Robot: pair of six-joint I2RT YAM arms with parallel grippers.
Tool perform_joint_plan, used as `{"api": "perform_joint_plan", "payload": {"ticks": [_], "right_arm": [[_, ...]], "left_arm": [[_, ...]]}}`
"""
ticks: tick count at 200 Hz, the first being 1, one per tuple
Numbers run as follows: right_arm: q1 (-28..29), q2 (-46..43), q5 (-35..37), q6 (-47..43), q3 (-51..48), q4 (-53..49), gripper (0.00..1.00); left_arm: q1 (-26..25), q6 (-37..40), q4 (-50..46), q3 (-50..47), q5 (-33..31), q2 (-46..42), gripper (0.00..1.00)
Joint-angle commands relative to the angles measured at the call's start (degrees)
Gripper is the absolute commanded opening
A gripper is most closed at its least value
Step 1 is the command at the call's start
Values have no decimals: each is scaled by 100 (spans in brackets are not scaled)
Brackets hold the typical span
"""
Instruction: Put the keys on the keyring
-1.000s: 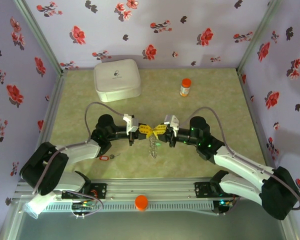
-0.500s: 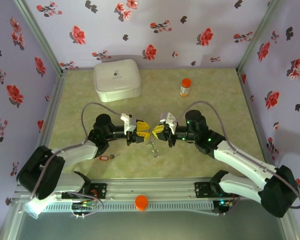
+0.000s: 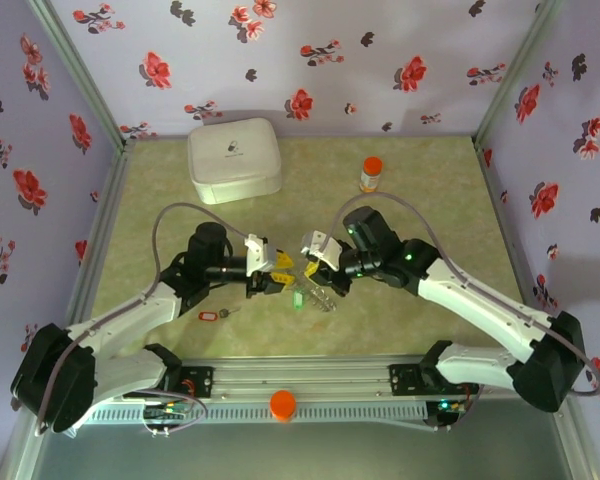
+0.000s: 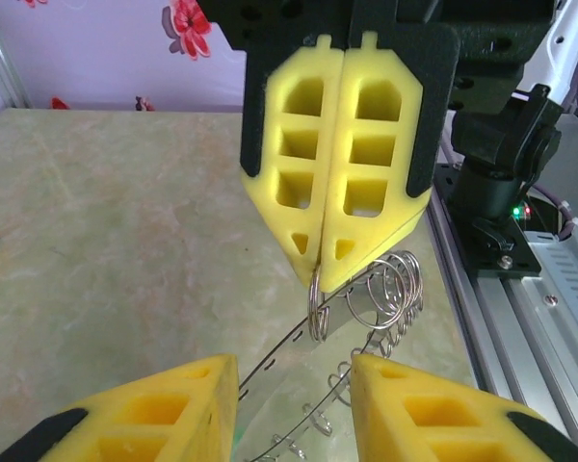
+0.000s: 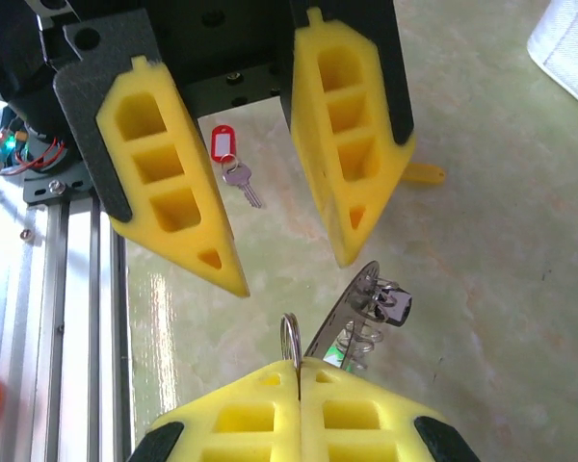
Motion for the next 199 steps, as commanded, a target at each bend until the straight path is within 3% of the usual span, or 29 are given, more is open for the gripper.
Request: {"api": "perform_joint_plan", "payload": {"ticks": [1,93,125,177,189,199], "right_arm": [[89,118,21,-380,430,-357,0],[366,500,226,-612,833,-518,0],[422,480,145,-490,739,-316,0],[430,354,101,-318,581,-146,0],[413,247,122,-184,485,11,23],[334,32,73,-39,272,314,31]], "left_arm": [[-87,96,-111,209,-15,85,34],[-135,-48,38,192,84,178,20],[-134,126,-343,312,85,154,0],[-136,133,-269,259,83,38,0],[-133,54,-53,178,86,35,0],[-134,-36,248,57,86,7,0]]}}
